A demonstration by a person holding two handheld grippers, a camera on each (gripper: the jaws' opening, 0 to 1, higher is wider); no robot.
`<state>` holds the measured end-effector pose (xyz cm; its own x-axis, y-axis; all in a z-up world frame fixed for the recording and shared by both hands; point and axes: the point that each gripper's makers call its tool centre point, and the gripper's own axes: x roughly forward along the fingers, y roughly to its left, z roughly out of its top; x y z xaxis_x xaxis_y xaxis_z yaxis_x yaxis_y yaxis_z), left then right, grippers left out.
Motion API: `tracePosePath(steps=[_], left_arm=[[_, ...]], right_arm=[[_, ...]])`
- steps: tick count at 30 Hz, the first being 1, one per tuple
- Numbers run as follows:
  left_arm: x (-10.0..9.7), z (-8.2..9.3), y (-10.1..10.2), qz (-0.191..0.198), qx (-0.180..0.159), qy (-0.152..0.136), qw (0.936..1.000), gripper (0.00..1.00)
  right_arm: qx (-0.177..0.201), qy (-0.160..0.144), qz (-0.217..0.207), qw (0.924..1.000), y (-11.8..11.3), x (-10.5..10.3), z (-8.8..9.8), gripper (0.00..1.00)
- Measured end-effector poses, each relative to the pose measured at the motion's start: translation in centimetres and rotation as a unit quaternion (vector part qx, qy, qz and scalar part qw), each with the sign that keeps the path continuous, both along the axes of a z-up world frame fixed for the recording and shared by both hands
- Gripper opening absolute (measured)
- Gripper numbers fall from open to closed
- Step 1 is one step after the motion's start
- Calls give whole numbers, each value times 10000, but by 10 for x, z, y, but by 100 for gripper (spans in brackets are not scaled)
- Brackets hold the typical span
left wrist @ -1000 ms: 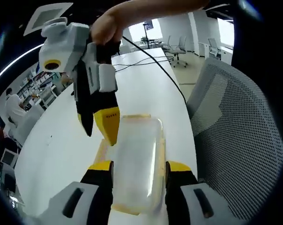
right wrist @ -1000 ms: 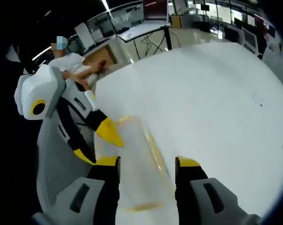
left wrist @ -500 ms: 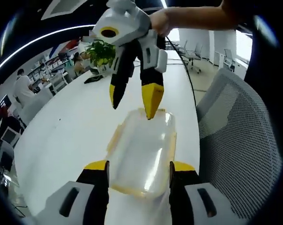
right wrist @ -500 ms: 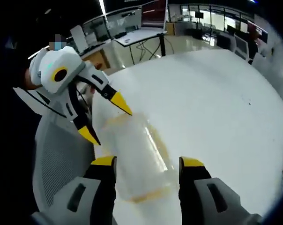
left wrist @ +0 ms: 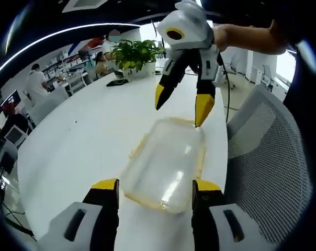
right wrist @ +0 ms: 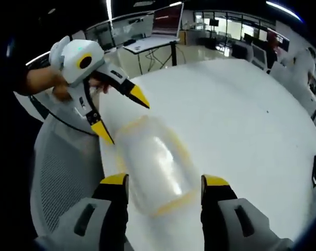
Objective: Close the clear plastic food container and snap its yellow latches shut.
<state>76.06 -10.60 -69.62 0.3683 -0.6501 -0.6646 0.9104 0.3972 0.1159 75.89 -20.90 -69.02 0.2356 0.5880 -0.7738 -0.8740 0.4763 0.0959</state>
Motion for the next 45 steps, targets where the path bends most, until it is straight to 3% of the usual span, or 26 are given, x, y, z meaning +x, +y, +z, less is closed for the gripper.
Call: tracePosePath(steps=[14,25,45], left_arm=[[-7,-13,6,483,-126,163,9986,52],[-6,-20,5,825,-240,123,9962,53],[0,-28,6,979,-235,199,9947,52]], right_arm=[[187,-257,-613,9976,-8,-13,-15,54],[177,-421,-840,9954,-10,-19,-29,54],[215,-580,-1100,9920,-9,-7,-32,53]])
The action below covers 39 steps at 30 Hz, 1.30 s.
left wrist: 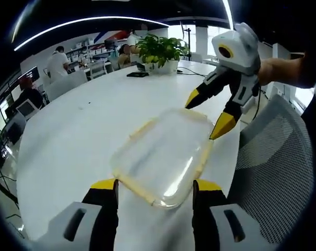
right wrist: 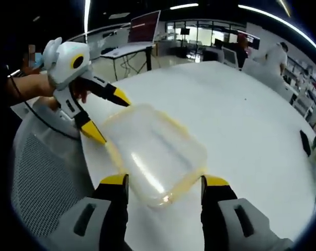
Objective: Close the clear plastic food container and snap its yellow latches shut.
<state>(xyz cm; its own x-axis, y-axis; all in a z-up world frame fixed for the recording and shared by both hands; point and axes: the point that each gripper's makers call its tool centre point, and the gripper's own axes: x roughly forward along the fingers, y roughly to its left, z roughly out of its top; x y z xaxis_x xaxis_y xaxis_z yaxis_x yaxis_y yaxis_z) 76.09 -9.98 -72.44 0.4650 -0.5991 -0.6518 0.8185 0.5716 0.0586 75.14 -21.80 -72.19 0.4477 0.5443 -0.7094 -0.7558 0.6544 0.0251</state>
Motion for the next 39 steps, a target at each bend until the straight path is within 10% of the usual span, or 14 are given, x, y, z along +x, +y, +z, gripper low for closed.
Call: tracePosePath(steps=[39], left_arm=[[86,-1,-1,74,160,21,9998,52]], right_arm=[[-46,-59,-77,9999,1,85,2,53]])
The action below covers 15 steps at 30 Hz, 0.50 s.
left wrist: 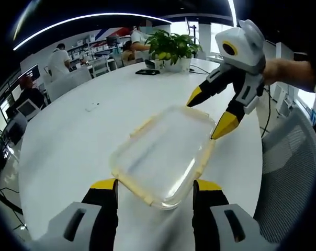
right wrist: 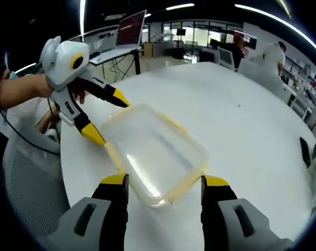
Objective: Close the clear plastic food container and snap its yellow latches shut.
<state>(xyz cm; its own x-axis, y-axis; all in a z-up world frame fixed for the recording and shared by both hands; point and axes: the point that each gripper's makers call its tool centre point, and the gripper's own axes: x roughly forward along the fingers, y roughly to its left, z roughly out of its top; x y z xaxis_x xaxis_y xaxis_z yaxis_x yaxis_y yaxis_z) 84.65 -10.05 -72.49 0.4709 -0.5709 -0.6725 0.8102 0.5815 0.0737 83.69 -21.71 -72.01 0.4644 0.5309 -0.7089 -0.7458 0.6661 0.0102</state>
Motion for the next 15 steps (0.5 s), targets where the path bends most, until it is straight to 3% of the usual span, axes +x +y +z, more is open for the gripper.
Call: tracePosePath(steps=[15], left_arm=[[21,0,0,4,26,28,10000,52]], right_arm=[[-64,-19,31,10000,-1,21,0,53]])
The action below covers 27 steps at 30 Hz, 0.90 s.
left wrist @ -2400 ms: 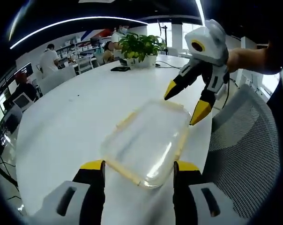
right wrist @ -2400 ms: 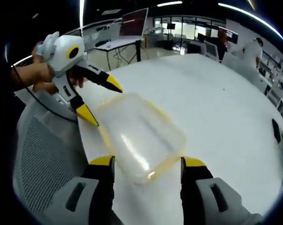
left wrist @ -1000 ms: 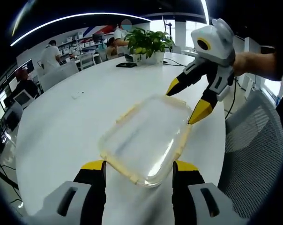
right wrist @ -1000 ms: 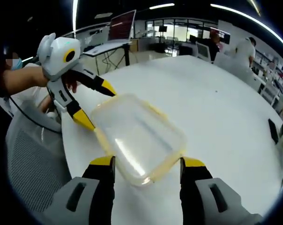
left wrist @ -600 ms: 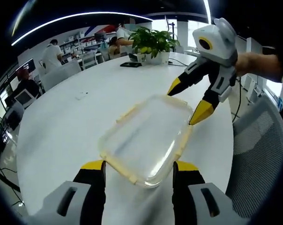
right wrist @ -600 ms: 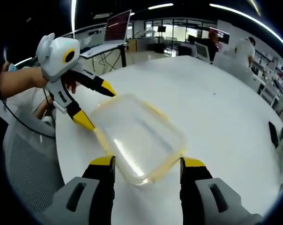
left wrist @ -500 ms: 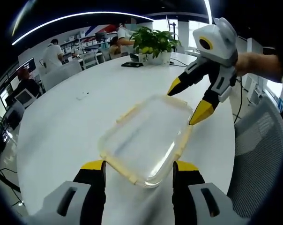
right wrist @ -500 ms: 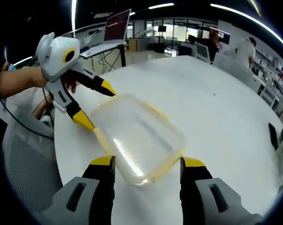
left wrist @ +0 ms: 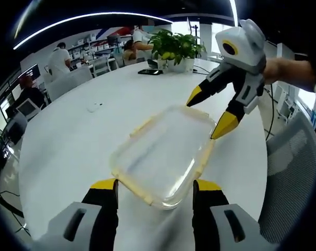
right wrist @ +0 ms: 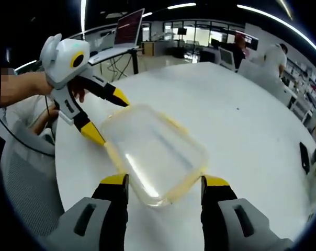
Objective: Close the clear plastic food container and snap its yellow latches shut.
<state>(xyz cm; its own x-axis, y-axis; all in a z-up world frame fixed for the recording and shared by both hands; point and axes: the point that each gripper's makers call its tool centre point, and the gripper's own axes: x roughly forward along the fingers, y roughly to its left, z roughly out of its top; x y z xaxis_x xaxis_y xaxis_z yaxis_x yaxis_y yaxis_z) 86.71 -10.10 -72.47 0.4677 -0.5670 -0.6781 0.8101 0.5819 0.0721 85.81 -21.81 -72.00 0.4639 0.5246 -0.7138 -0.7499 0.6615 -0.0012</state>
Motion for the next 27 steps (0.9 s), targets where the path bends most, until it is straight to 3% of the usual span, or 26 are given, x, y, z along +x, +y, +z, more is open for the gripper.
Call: tracePosePath(steps=[16,27], left_arm=[[-1,8,4,100,-89,-23,9999,53],[-22,20,14,225,-334,-109,9991,55]], right_arm=[[30,-50,-73,10000,0,-9,0,53],[280,-183,-353,9988,-9,-31,7,57]])
